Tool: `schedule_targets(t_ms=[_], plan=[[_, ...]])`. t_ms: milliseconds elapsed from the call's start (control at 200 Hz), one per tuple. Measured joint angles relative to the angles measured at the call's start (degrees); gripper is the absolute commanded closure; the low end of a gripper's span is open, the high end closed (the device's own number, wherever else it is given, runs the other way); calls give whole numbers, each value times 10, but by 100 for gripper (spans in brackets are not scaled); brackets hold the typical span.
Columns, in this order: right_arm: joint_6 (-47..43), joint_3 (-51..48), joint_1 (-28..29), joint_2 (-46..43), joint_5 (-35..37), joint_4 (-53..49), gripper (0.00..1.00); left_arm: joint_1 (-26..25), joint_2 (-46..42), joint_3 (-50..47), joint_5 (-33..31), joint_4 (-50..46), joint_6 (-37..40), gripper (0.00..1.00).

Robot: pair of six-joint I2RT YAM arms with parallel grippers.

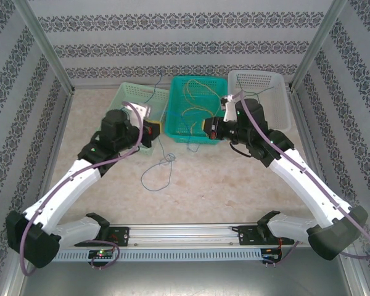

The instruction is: Untangle the cables

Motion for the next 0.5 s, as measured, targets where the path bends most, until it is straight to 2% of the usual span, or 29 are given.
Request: schedule_targets(t_ms=[75,310,500], plan=[[-5,-32,-21,0,14,-19,100,23,-15,30,-3,-20,6,100],[-27,-54,-31,-27,-33,22,100,98,-8,43,73,-99,1,100],[-29,-66,-35,-26,-49,27,100,106,-6,43,108,-99,-22,100]])
